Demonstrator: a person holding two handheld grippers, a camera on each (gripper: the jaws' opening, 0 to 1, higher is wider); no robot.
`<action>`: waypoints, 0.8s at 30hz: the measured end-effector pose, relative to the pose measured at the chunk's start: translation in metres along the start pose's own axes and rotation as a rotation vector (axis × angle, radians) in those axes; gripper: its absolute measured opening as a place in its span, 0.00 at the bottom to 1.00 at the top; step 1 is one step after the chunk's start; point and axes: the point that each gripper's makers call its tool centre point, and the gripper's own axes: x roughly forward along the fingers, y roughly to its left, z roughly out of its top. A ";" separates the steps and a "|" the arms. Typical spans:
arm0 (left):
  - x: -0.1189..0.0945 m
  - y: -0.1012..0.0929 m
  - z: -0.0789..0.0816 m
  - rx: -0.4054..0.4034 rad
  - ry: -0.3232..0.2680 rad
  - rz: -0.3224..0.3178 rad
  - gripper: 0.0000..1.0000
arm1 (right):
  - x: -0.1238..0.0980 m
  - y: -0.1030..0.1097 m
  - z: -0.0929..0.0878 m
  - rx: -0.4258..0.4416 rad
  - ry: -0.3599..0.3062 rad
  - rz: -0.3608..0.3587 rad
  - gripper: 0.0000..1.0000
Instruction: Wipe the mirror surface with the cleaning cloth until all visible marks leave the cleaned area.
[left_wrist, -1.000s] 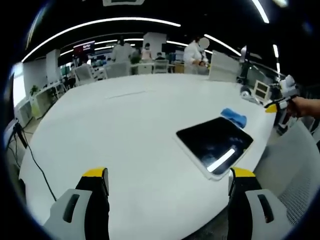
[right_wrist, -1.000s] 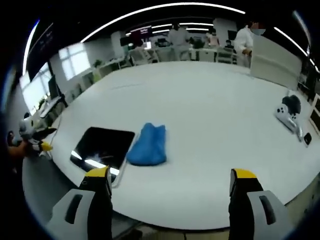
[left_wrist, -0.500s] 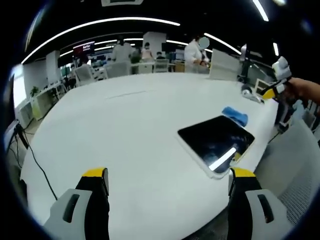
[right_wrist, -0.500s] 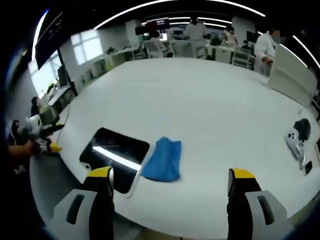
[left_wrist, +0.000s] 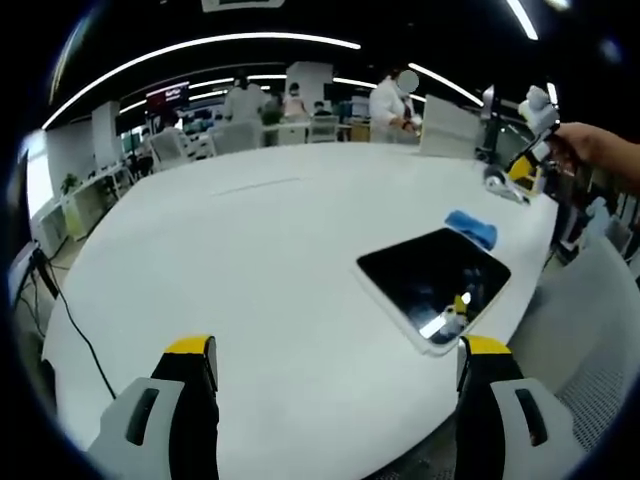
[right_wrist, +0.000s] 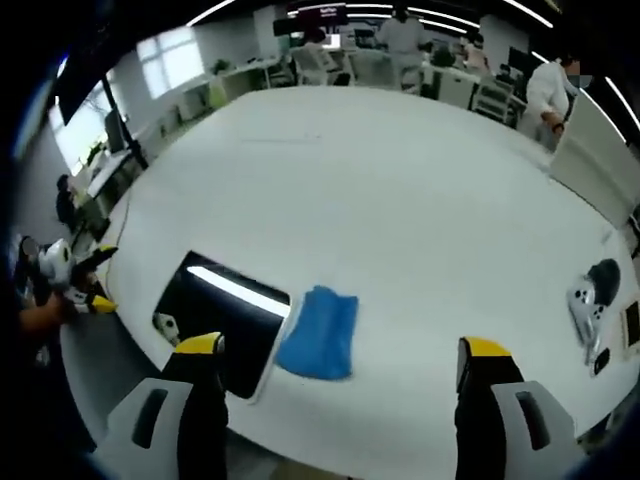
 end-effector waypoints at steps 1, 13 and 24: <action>0.000 0.000 0.000 -0.002 0.001 0.001 1.00 | 0.002 0.001 -0.001 0.000 0.026 0.007 0.92; 0.001 0.000 -0.001 0.001 0.005 0.002 1.00 | 0.020 0.011 0.000 -0.007 0.051 0.035 0.86; 0.001 -0.001 -0.001 0.005 0.009 -0.004 1.00 | 0.049 0.009 -0.014 0.067 0.053 0.033 0.64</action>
